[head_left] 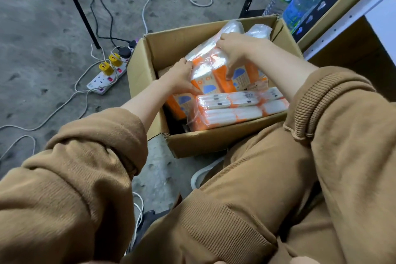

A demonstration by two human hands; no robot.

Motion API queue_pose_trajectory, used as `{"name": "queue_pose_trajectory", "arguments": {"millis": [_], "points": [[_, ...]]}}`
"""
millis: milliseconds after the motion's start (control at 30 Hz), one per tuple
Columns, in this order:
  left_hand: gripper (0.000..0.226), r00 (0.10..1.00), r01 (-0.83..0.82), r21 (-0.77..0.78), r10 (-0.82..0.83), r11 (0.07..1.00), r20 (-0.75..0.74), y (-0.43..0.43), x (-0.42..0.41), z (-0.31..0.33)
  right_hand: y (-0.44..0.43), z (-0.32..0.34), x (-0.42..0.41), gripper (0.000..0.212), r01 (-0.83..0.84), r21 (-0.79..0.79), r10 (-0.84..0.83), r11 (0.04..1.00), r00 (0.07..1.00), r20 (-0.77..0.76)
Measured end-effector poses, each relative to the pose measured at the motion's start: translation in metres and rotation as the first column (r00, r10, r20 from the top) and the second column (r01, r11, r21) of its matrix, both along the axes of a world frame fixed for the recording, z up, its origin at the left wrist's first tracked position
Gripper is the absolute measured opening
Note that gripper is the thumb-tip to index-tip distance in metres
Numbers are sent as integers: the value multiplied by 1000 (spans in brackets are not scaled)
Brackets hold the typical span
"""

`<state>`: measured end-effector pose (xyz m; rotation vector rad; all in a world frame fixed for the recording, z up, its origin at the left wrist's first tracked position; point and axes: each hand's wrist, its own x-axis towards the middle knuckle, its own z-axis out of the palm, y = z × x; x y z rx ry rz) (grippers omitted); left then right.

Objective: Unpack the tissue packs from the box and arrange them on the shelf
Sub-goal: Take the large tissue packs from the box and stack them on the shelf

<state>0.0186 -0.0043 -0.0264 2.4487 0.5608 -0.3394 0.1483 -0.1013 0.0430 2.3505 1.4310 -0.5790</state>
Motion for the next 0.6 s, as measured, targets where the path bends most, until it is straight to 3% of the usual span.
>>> {"name": "queue_pose_trajectory", "arguments": {"millis": [167,600], "points": [[67,995,30,61,-36,998,94,-10,-8,8,-26,4,-7,66,-47,125,42,991,998,49],[61,946,158,442,-264,883,188,-25,-11,82,-78,36,-3,66,146,373,-165,916,986,19]]}}
